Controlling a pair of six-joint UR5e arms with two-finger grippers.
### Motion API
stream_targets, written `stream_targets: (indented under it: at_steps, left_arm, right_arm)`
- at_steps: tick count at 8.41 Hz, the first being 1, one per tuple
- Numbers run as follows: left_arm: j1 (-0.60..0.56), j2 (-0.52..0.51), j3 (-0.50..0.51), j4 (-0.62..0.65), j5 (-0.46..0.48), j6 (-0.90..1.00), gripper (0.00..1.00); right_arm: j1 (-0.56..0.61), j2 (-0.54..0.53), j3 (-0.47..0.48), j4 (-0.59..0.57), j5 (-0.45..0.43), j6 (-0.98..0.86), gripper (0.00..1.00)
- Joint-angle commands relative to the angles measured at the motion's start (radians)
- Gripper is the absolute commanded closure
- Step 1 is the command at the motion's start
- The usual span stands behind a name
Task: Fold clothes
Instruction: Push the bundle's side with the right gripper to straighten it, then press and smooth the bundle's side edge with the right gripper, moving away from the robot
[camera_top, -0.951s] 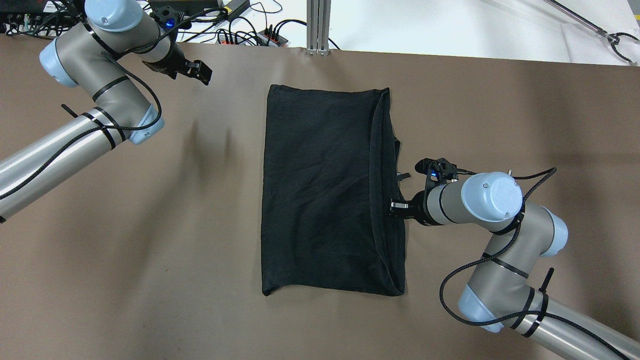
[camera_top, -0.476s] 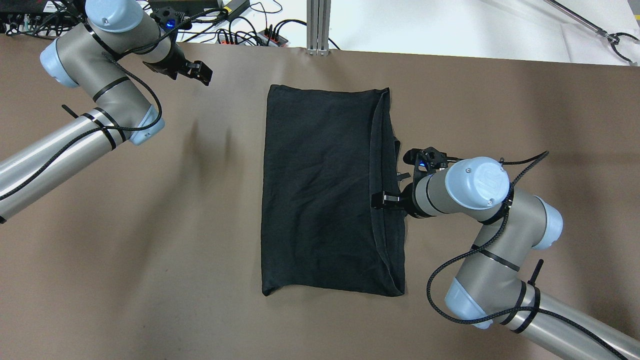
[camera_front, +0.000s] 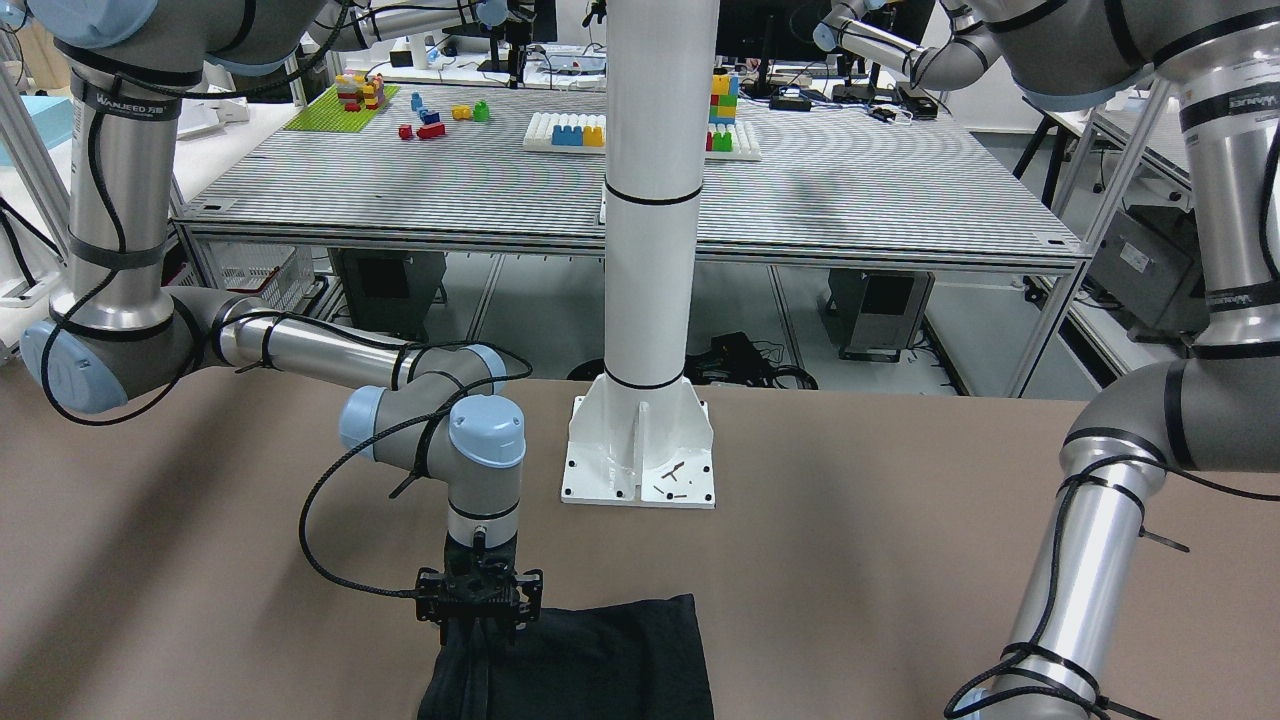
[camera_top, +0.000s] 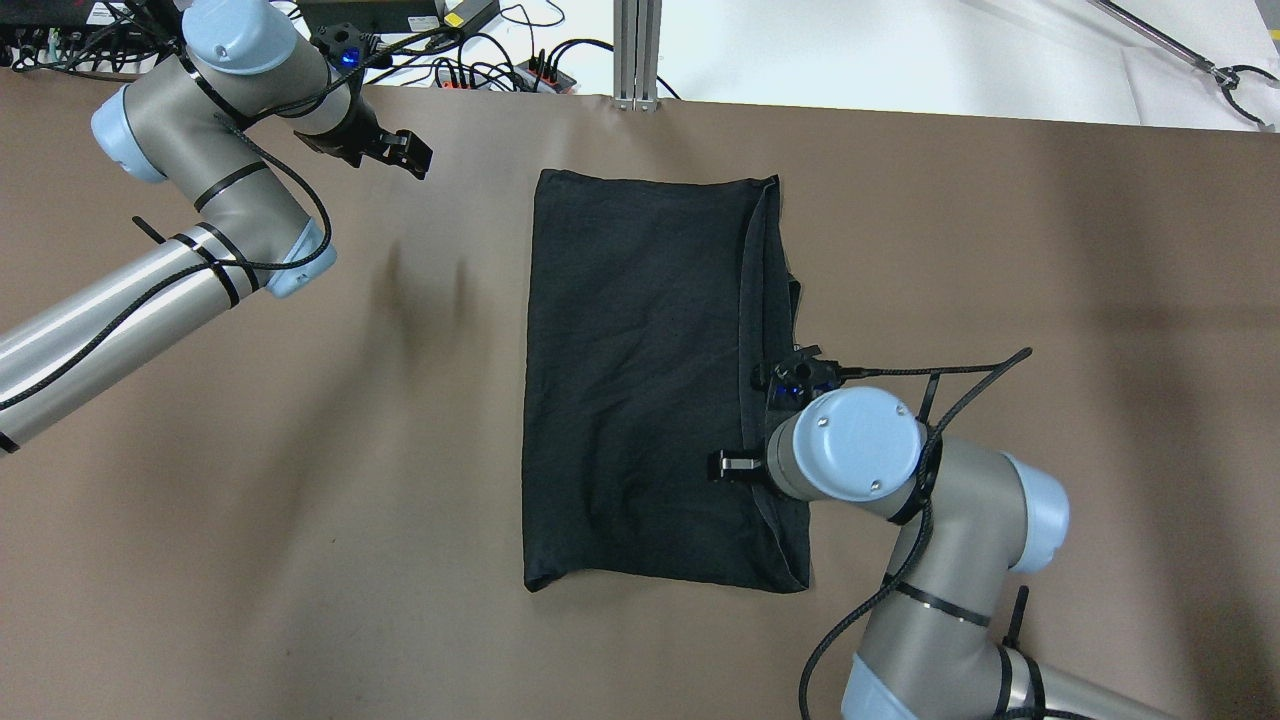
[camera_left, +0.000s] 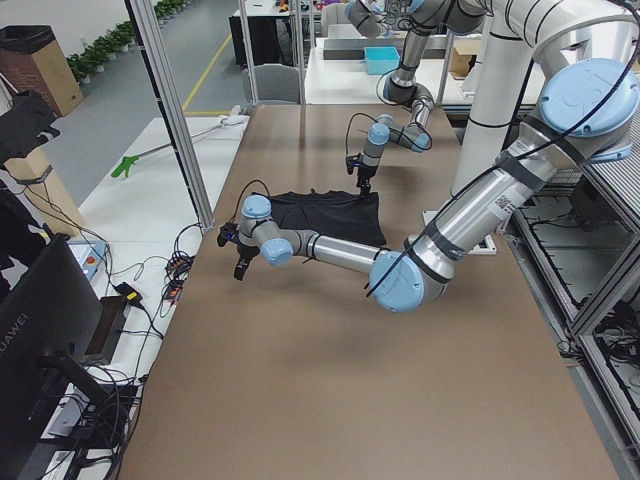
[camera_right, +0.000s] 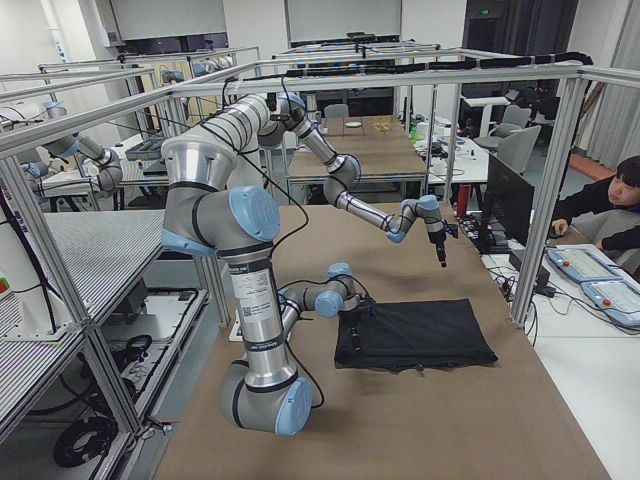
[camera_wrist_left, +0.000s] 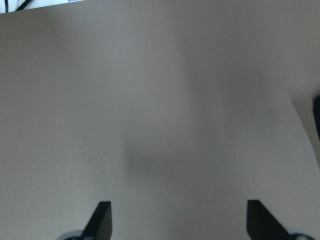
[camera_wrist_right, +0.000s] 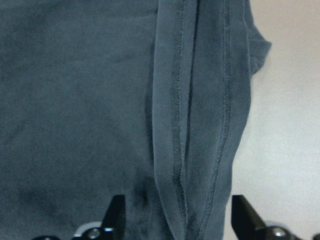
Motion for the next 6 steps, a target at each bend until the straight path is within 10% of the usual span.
stream_targets:
  at_steps: [1,6]
  left_arm:
    - [0.001,0.000,0.000,0.000,0.000,0.000,0.05]
    - [0.001,0.000,0.000,0.000,0.000,0.000,0.05]
  right_arm:
    - [-0.016,-0.003,0.005,-0.060,-0.033,-0.080,0.55]
    - [-0.017,0.008,-0.004,-0.057,-0.036,-0.103,0.60]
